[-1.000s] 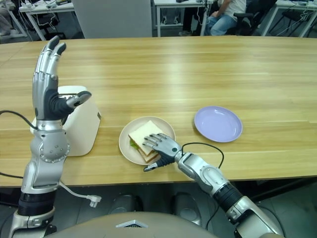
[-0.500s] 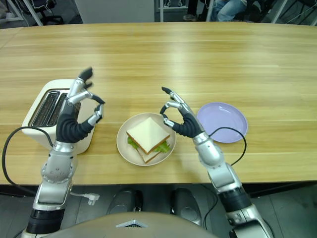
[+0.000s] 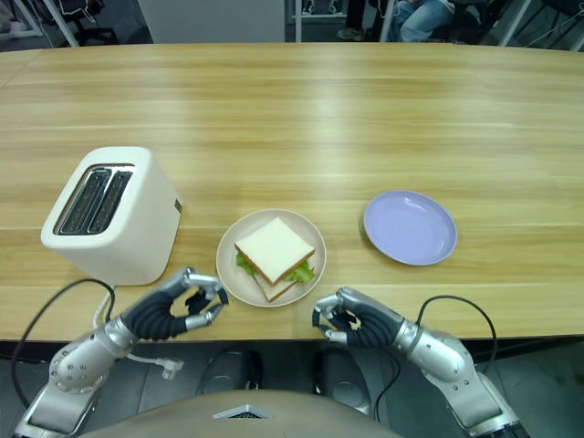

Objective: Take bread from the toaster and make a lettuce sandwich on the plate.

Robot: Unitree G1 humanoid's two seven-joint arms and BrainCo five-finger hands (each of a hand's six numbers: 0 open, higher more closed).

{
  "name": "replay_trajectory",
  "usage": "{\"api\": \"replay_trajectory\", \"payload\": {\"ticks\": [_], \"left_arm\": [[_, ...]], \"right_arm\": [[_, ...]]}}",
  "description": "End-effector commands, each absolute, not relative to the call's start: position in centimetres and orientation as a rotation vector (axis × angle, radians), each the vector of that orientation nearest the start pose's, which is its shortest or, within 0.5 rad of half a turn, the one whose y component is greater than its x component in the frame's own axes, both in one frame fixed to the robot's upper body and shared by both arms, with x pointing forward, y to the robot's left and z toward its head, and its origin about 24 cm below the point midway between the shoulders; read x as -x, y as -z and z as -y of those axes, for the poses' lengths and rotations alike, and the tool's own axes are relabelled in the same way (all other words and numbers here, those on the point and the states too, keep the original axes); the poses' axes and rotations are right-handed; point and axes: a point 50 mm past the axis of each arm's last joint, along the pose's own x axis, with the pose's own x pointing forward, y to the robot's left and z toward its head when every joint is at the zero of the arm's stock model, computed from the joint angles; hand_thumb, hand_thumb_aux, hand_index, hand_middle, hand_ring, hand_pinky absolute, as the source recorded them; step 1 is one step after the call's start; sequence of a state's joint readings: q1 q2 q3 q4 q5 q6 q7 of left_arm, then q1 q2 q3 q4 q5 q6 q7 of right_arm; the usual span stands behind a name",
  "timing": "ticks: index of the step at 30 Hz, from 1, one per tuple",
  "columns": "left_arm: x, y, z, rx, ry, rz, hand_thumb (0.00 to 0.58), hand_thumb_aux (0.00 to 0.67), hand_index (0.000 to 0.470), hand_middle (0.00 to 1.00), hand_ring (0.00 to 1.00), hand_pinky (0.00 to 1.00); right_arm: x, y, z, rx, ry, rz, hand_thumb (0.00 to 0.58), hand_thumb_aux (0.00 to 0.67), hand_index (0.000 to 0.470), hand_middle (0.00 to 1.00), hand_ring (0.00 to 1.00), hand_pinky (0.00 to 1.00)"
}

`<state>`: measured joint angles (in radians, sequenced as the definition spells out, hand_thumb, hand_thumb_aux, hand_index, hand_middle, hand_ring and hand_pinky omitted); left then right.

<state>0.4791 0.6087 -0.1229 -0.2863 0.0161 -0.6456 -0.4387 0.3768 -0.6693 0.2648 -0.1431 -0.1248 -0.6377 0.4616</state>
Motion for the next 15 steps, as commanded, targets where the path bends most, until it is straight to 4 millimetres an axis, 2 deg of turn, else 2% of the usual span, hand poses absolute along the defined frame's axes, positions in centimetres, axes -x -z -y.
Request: {"api": "replay_trajectory", "payload": {"ticks": [1,7,15], "left_arm": [[-13.4,-3.8,-17.4,-0.739,0.91,0.185,0.58,0.67,0.46,1.0,1.0,1.0],[-14.4,-0.6,-16.9,-1.043,0.995,0.135,0.58,0.67,0.46,1.0,1.0,1.0],[-15.9,1.1,-16.3,-1.212,1.035,0.131,0.58,0.67,0.46,1.0,1.0,1.0]], "right_arm": [[-14.3,-2.7,16.2,0.795,-0.983,0.205,0.58,0.67,0.46,1.0,1.0,1.0],[-15.5,-1.7,14.1,0.985,-0.952,0.308,0.58,0.67,0.46,1.0,1.0,1.0],[-16.7,-0.3,12.0,1.092,-0.981,0.35,0.58,0.67,0.46,1.0,1.0,1.0]]}}
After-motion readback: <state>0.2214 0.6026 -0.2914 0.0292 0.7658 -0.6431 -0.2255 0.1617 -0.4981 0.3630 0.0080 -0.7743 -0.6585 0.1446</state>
